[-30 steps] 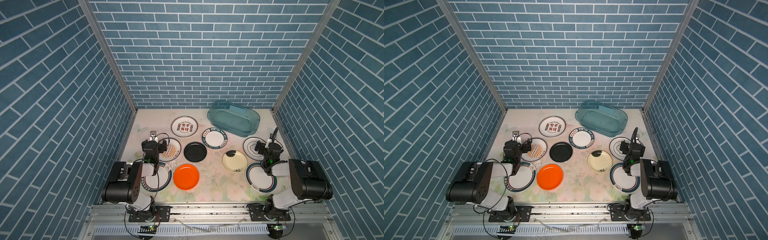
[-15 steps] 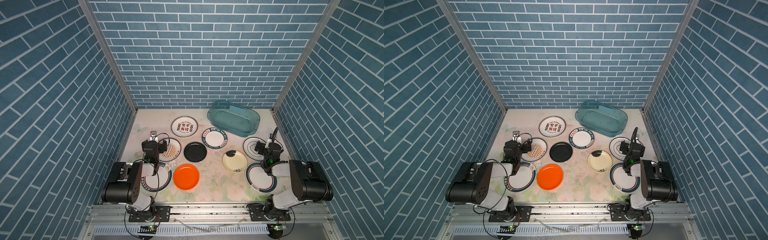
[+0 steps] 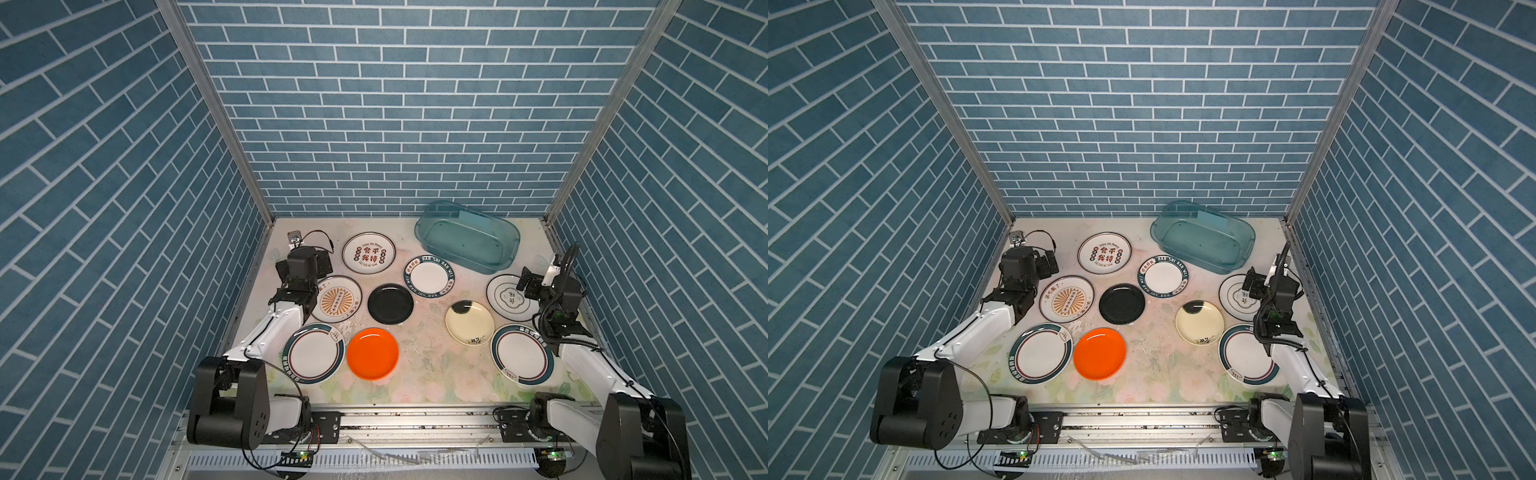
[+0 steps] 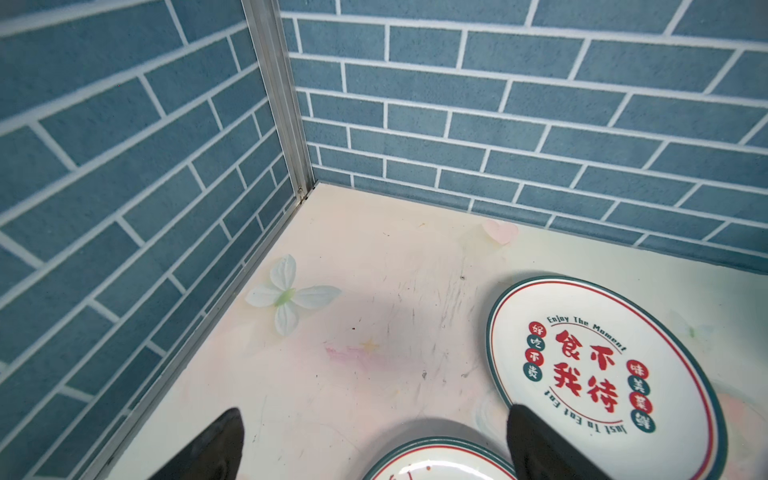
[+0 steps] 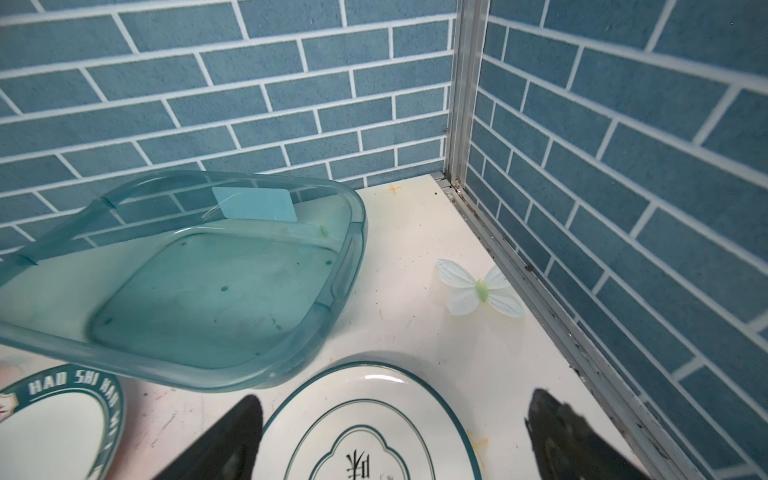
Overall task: Place the plates into the plastic bin on the countertop
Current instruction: 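Reach the left gripper to the red-lettered plate's rim while the right arm rises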
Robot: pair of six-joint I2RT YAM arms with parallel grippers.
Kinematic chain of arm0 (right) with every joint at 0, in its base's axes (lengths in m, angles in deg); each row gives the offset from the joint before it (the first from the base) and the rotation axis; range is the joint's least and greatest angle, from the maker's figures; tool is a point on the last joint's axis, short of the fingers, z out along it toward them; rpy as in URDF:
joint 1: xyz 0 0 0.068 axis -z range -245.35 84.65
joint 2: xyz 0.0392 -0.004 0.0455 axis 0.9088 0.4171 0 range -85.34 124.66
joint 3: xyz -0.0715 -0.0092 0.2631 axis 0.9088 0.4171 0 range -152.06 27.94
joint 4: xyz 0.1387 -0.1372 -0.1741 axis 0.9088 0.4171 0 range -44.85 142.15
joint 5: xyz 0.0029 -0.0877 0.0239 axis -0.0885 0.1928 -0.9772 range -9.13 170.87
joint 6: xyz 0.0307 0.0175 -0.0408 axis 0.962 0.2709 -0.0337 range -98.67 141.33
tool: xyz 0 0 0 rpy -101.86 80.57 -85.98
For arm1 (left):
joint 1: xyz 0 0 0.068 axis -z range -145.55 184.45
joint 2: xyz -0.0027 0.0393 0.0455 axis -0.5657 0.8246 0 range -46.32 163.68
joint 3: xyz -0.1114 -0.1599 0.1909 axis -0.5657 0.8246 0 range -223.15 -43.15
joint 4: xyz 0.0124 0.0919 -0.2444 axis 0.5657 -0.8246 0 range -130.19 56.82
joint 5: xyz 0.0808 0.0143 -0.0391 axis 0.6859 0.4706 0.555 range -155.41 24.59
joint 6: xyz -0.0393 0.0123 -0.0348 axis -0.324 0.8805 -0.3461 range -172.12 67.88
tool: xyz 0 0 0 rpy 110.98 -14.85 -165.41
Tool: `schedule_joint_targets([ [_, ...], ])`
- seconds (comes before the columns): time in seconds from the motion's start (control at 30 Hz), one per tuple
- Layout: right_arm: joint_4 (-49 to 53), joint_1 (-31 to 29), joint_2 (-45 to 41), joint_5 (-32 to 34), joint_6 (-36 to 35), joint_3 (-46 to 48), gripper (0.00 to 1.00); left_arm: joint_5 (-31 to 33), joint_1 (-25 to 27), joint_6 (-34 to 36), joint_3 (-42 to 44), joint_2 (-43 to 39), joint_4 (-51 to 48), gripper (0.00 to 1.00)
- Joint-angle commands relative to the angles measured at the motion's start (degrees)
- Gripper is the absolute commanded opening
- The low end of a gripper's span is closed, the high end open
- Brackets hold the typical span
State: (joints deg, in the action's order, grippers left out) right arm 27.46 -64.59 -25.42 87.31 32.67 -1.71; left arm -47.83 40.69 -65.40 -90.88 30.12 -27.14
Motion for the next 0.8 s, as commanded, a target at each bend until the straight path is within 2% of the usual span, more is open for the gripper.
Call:
schedule_joint_targets([
  [0.0,15.5,-0.2,-4.9,-5.5,7.0,-3.8,0.99,-8.0,0.2,-5.6,-5.6,3.6,-12.4,0.99],
  [0.1,19.5,-0.2,-8.6,-11.0,11.3,-4.9,0.99,-15.6,0.0,-7.9,-10.9,8.1,-16.3,1.00],
  [0.2,19.7,-0.2,-10.8,-19.6,12.9,-4.9,0.99,-26.5,-1.0,-9.8,-12.5,13.0,-12.1,0.99],
  [0.3,20.1,-0.2,-11.2,-26.3,12.8,-5.5,0.98,-32.1,-1.8,-11.4,-16.4,18.9,-11.4,0.96],
  [0.53,25.4,-0.3,-12.7,-29.4,12.9,-6.6,0.98,-37.1,-3.1,-13.4,-26.0,29.8,-12.8,0.90],
  [0.77,28.8,-0.2,-16.1,-30.0,12.9,-6.0,0.98,-43.6,-6.1,-19.1,-29.7,37.5,-9.6,0.79],
])
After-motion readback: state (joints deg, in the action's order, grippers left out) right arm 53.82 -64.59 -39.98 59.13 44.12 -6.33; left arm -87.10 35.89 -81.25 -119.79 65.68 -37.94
